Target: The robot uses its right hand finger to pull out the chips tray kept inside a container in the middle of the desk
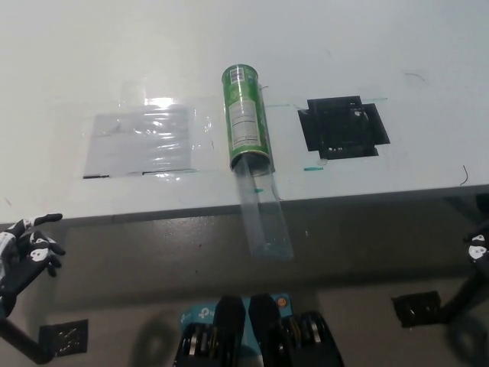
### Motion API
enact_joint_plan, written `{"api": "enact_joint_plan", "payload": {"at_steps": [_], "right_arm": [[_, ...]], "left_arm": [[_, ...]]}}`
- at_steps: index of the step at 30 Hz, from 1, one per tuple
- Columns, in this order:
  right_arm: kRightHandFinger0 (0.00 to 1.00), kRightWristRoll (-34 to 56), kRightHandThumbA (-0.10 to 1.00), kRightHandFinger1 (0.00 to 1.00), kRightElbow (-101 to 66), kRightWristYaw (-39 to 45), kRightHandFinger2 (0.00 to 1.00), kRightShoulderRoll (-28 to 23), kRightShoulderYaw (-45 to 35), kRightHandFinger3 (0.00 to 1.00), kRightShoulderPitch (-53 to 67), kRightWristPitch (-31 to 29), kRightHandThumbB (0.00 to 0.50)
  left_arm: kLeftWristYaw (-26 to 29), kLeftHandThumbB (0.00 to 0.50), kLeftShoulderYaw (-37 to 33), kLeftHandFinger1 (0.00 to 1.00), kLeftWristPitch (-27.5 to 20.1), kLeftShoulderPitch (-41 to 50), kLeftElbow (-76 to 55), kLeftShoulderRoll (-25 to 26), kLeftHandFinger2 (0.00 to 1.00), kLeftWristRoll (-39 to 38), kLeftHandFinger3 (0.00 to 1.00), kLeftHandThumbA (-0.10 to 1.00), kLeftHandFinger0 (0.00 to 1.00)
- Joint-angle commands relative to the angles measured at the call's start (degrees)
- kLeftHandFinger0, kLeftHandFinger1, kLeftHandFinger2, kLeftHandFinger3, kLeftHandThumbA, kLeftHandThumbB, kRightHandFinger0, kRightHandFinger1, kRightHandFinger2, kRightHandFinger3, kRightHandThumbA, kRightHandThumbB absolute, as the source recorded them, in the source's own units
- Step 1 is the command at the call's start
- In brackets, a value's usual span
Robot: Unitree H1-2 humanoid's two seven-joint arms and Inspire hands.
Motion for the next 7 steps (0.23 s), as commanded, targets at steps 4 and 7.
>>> {"api": "enact_joint_plan", "payload": {"at_steps": [4,7], "right_arm": [[0.08,1.78,-0.1,0.15,0.22,-3.7,0.34,-1.28,-0.31,0.27,-2.03,-0.82,0.264],[0.07,2.48,-0.1,0.14,-0.26,-3.87,0.33,-1.09,-0.49,0.27,-2.07,0.05,0.267]], "left_arm": [[0.78,0.098,0.67,0.29,-1.9,0.05,-0.96,0.49,0.32,0.05,0.66,-0.06,0.29],[0.7,0.095,0.63,0.3,-2.25,0.03,-0.68,0.55,0.33,0.17,0.65,-0.06,0.3]]}}
